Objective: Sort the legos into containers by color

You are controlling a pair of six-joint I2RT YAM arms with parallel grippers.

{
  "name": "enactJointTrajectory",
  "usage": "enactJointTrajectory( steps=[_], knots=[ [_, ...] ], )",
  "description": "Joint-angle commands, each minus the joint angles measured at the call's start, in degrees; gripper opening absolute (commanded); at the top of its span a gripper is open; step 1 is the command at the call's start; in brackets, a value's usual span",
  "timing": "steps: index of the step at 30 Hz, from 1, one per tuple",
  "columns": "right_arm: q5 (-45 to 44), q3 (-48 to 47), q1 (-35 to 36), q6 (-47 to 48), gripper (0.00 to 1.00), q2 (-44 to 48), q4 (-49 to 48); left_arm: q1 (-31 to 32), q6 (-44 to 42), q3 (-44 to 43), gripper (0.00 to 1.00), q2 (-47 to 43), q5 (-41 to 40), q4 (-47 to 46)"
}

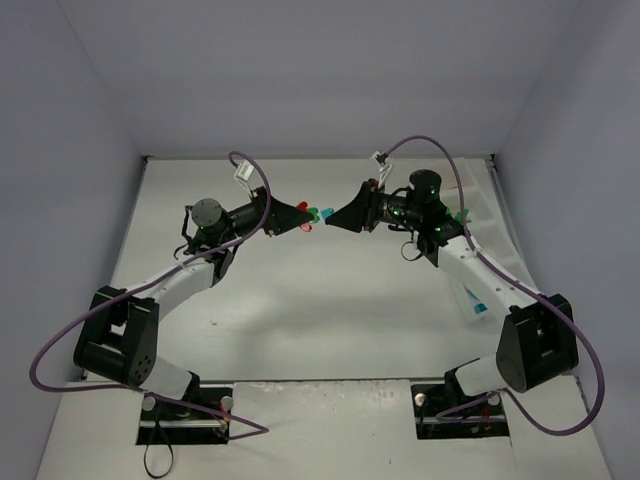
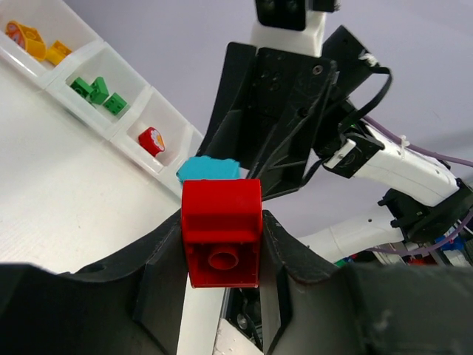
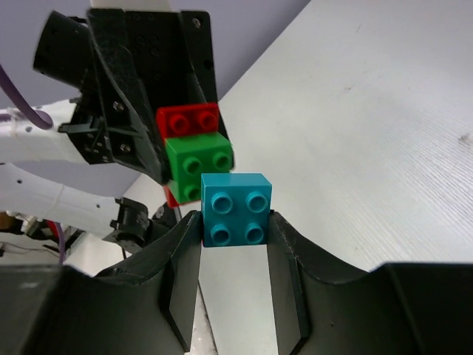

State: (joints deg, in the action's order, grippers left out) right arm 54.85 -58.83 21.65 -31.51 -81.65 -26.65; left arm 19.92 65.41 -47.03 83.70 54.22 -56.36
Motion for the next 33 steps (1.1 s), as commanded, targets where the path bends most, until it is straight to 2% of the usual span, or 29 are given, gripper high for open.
enactJointTrajectory(
  steps=[1,5,6,7,8,9,11,13,16,19,21,22,29,32,33],
  knots=[
    [0.5,1.9,-1.9,5.3,0.0,3.6,-3.3,0.3,1.7,-0.7,0.0,-1.2,2.0,-8.7],
    [-0.3,3.0,-6.1,6.6,0.0,5.6,-0.9,0.3,0.7,0.7,0.0,-2.2,2.0,-7.6],
    [-3.4,2.7,-7.0,8.2,0.0,6.1,1.7,0.3,0.3,1.0,0.0,-2.4,1.9,-7.0],
    [-6.7,1.4,-8.5,12.6,0.0,7.3,9.3,0.2,-0.8,1.5,0.0,-2.9,1.9,-5.3],
    [-11.1,0.8,-9.1,15.0,0.0,7.8,13.8,0.1,-1.3,1.7,0.0,-3.2,1.9,-4.3],
    [-21.5,0.4,-9.4,17.1,0.0,8.3,21.7,0.2,-2.6,1.9,0.0,-3.5,1.9,-3.4],
    [-33.8,-0.3,-11.0,19.2,0.0,10.1,29.3,0.2,-4.4,2.5,0.0,-5.0,1.5,0.7],
    [-47.9,0.6,-13.5,17.0,0.0,13.2,35.8,0.3,-8.2,2.4,0.0,-6.9,1.0,6.6],
    [-59.5,4.6,-17.9,13.0,0.0,18.9,40.6,0.4,-13.8,1.7,0.0,-8.8,0.5,13.0],
    [-63.2,8.9,-26.2,11.5,0.0,22.9,42.5,0.4,-18.1,0.4,0.0,-11.4,-0.5,21.9],
    [-64.3,10.1,-31.7,10.6,0.0,22.6,44.0,0.5,-20.0,-0.3,0.0,-12.0,-0.6,24.1],
    [-67.5,10.0,-32.5,9.6,0.0,21.9,44.6,0.5,-20.7,-0.4,0.0,-12.7,-0.7,25.9],
    [-68.6,9.7,-38.9,3.7,0.04,13.7,44.8,0.9,-23.4,-0.4,0.0,-15.5,-1.0,30.9],
    [-67.5,10.9,-41.2,0.3,0.09,11.9,44.8,1.1,-23.7,-0.2,0.0,-16.4,-1.5,32.1],
    [-67.5,11.3,-41.9,0.0,0.23,11.6,44.8,1.1,-23.8,0.0,0.0,-16.5,-1.5,32.3]
  ],
)
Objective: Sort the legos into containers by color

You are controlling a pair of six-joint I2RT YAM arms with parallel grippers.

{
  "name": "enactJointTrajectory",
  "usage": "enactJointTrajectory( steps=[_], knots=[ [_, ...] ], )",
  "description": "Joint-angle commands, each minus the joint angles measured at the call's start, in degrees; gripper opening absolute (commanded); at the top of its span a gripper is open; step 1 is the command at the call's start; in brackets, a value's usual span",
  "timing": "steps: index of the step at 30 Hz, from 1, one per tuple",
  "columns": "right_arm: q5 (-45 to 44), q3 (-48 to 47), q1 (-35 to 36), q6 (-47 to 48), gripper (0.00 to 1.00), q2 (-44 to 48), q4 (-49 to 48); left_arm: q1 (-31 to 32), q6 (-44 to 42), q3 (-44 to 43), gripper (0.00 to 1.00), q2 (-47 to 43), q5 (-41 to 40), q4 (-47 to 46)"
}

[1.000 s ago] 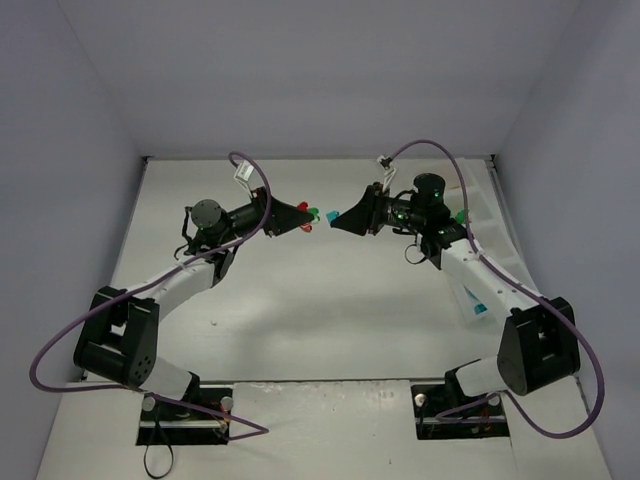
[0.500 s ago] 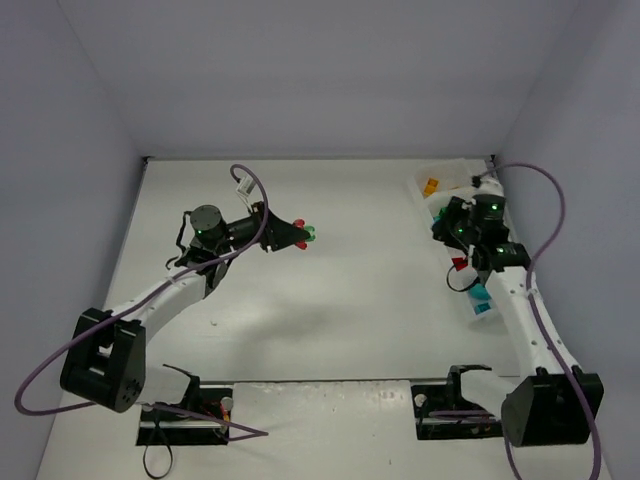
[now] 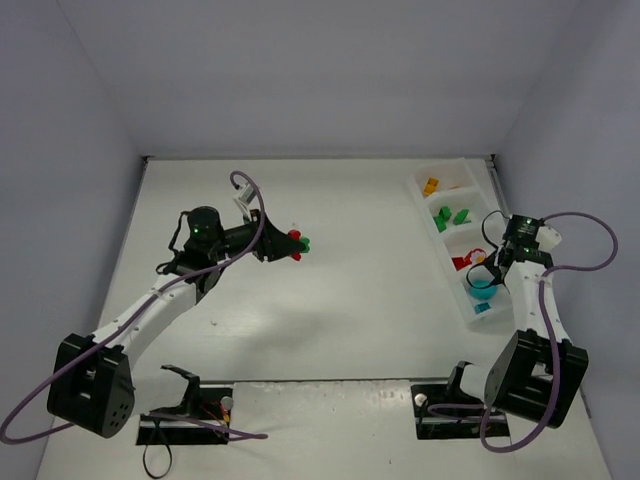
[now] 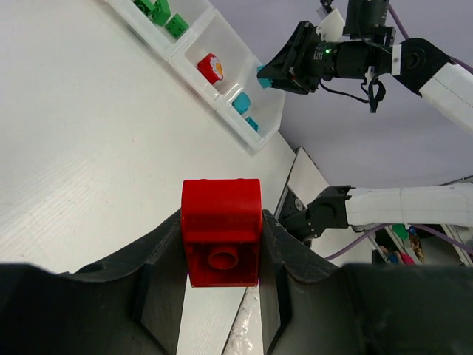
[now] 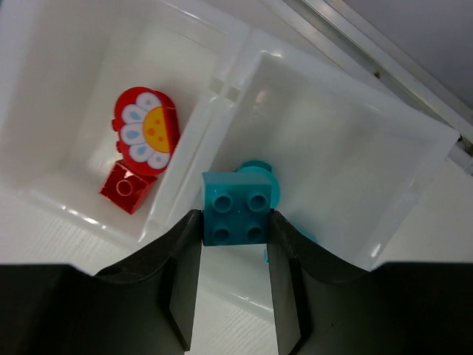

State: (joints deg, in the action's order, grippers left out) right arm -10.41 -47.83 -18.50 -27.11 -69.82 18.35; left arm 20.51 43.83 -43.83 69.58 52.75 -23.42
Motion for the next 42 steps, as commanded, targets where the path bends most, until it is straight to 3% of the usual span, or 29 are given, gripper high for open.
enactJointTrajectory(
  steps=[1,2,4,12,16,18,22,26,32,35,42],
  knots=[
    [-2.4,1.0,-1.8,-5.0,0.28,-0.1,-0.2,0.7,-2.2,-3.1,0.0,-2.3,0.0,-0.7],
    [-2.3,1.2,-1.8,-5.0,0.34,0.1,-0.2,0.8,-2.2,-3.0,0.0,-2.3,0.0,-0.7],
    [-0.1,0.9,-1.8,-4.4,0.67,2.0,-0.2,1.1,-2.1,-3.2,0.0,-2.1,-0.1,-0.7],
    [15.3,-3.1,3.4,-0.7,0.82,8.0,-3.5,1.8,-2.2,-5.3,0.0,0.7,-0.1,-1.2],
    [32.6,-3.1,10.3,5.6,0.82,11.5,-13.0,2.3,0.4,-6.8,0.0,2.5,0.6,-4.7],
    [45.7,-2.6,12.1,5.6,0.81,11.4,-17.2,2.3,2.0,-6.9,0.0,3.2,1.1,-7.0],
    [62.6,-1.3,16.8,1.4,0.73,8.2,-32.8,2.6,5.3,-7.0,0.0,4.6,1.8,-11.9],
    [65.0,-5.0,25.0,0.8,0.73,5.0,-36.6,3.3,6.3,-7.4,0.0,5.2,2.8,-13.8],
    [72.6,-6.7,33.6,-6.6,0.72,-1.6,-53.2,4.4,7.8,-8.0,0.0,5.8,4.3,-16.3],
    [72.8,-8.8,37.6,-5.8,0.7,-4.5,-54.5,4.7,8.1,-8.1,0.0,5.7,4.4,-16.5],
    [74.1,-10.2,41.1,-5.1,0.54,-7.4,-55.6,4.8,8.5,-7.8,0.0,5.0,4.0,-16.4]
  ],
)
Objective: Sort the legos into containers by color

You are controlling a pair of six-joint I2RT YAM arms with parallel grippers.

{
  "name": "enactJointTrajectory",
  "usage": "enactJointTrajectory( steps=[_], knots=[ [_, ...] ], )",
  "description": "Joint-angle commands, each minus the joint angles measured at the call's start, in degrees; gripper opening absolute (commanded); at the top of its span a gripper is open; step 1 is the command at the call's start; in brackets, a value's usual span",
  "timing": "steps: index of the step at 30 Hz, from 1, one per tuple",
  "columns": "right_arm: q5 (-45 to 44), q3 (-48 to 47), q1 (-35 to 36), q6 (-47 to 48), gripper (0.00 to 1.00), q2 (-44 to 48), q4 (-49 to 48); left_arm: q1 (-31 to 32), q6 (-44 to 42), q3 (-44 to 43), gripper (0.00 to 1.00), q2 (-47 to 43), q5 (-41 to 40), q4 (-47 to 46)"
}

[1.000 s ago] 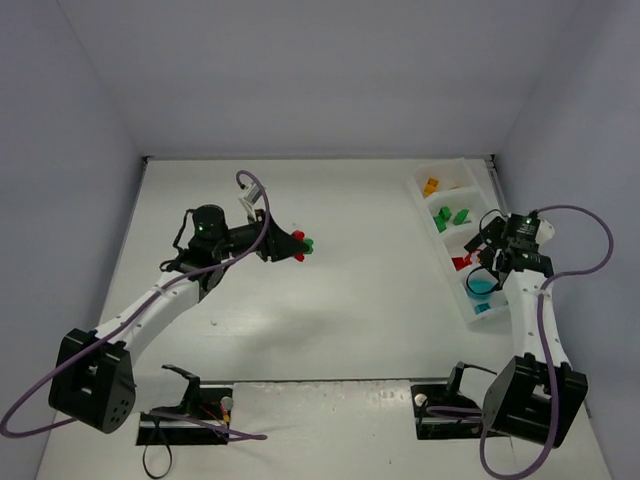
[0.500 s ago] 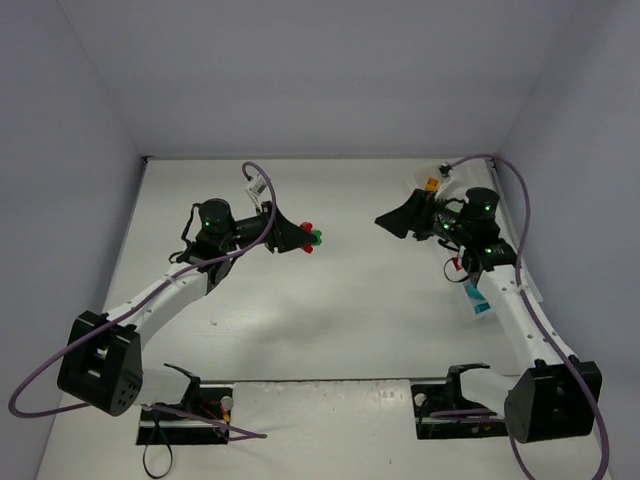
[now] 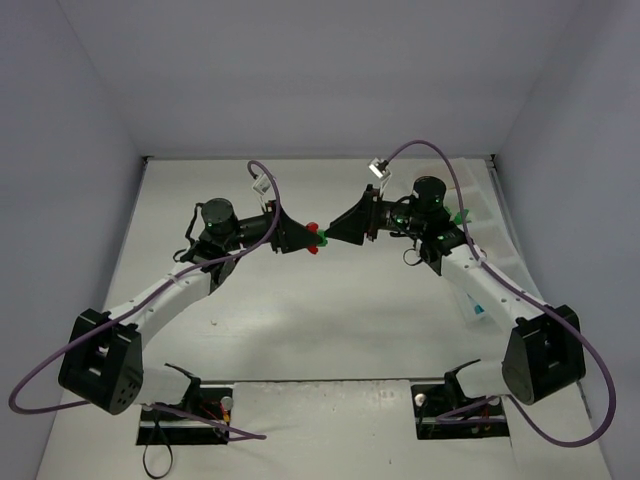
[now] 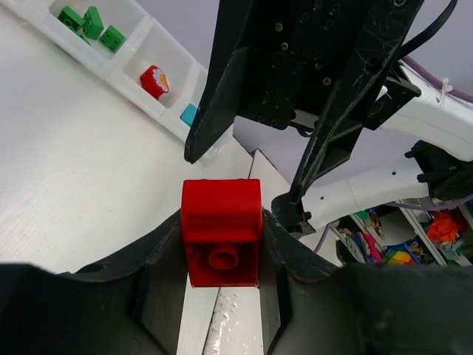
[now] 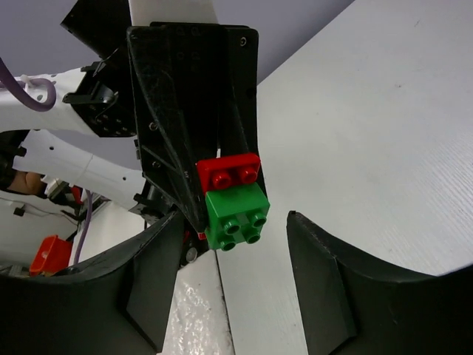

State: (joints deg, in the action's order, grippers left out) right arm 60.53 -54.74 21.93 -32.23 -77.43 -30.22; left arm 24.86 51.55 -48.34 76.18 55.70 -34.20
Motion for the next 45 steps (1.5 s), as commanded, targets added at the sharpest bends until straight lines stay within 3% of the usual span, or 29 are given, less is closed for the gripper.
enactJointTrajectory(
  steps=[1,7,12,22,26,34,38,41,45],
  knots=[
    [3.2,-3.4,1.1,0.5,0.54,0.0,-6.4,0.5,1.0,-3.3,0.0,-1.5,0.8,-5.6],
    [2.0,-4.0,1.4,8.7,0.62,1.7,-0.5,0.4,4.7,-4.0,0.0,-0.2,0.1,-6.0],
    [-4.7,-3.6,1.5,25.2,0.63,4.8,8.5,0.2,7.6,-7.4,0.0,1.3,2.1,2.1],
    [-12.0,-3.2,4.7,38.3,0.62,8.6,9.7,0.3,9.4,-12.4,0.0,0.5,3.1,10.1],
    [-10.5,-3.9,5.2,40.0,0.55,8.1,10.0,0.3,9.1,-14.1,0.0,0.5,3.4,13.1],
    [-10.2,-6.2,6.7,42.9,0.53,6.8,10.3,0.3,6.2,-16.6,0.0,0.5,4.3,19.1],
    [-9.7,-7.5,7.1,44.0,0.39,6.4,10.4,0.2,3.6,-17.4,0.0,0.2,4.8,23.5],
    [-8.9,-7.8,7.5,44.6,0.4,6.2,10.6,0.3,2.4,-17.8,0.0,-0.1,5.0,25.4],
    [-9.4,-8.0,9.0,45.8,0.5,6.6,10.6,0.3,-0.6,-20.0,0.0,0.2,4.9,30.3]
  ],
)
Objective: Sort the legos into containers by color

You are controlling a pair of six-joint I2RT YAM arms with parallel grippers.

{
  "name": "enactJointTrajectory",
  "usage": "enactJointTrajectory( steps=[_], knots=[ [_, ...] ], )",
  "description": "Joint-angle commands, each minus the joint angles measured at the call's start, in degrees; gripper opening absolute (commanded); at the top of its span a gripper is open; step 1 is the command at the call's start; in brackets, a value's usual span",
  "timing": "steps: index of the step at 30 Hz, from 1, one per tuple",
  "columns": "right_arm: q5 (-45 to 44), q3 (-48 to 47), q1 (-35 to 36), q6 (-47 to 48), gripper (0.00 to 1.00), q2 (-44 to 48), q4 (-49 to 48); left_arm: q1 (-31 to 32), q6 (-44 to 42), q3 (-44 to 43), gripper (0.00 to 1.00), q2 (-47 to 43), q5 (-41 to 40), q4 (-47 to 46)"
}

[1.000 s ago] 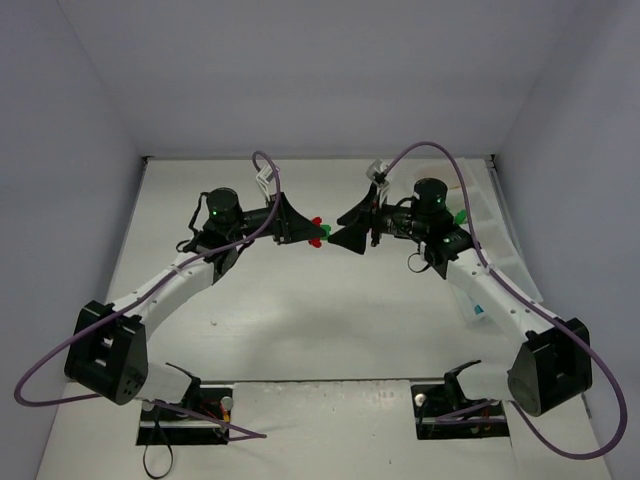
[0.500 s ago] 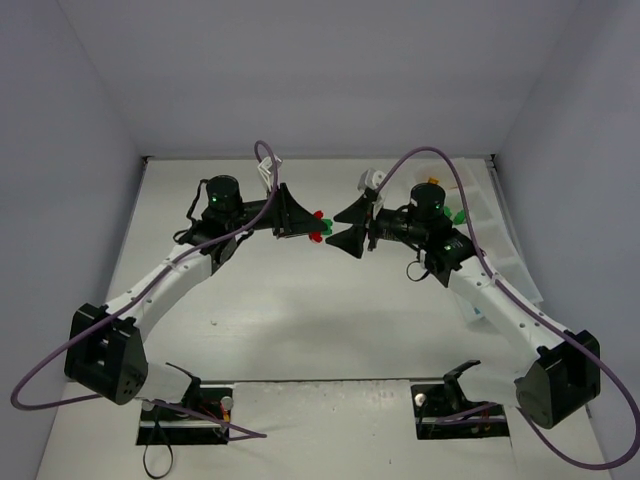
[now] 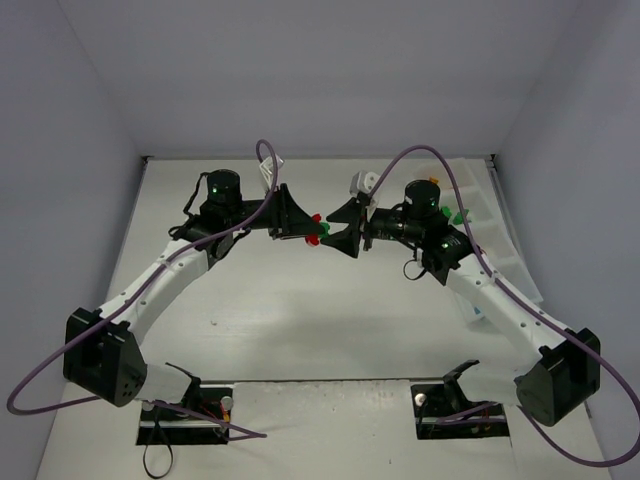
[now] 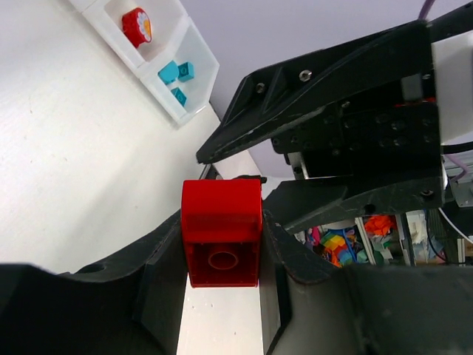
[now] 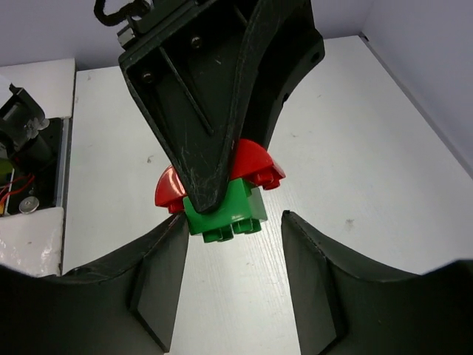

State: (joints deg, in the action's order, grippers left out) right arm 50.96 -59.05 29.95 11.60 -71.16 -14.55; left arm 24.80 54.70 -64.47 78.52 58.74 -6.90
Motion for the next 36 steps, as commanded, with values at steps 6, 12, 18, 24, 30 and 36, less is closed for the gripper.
enactJointTrajectory(
  steps=[6,12,18,24,30,36],
  knots=[
    [-0.1,-4.8,2.1,3.5,0.47,0.5,-4.8,0.3,-3.9,-5.0,0.0,-2.3,2.4,4.6],
    [1.4,-4.8,2.3,4.1,0.45,-0.7,-3.1,0.3,-3.2,-5.3,0.0,-3.4,2.0,4.0],
    [1.1,-3.5,2.7,5.3,0.48,0.1,-1.3,0.3,-2.5,-5.1,0.0,-4.0,1.7,3.6],
    [-0.3,-2.6,2.7,6.9,0.45,1.2,0.5,0.3,-1.7,-5.0,0.0,-4.2,1.7,3.3],
    [-0.2,-3.0,2.7,7.1,0.28,1.2,1.6,0.1,-1.7,-5.1,0.0,-4.3,1.3,3.5],
    [0.1,-2.7,2.7,7.7,0.41,1.5,3.0,-0.4,-2.0,-5.1,0.0,-4.3,0.9,3.9]
  ],
)
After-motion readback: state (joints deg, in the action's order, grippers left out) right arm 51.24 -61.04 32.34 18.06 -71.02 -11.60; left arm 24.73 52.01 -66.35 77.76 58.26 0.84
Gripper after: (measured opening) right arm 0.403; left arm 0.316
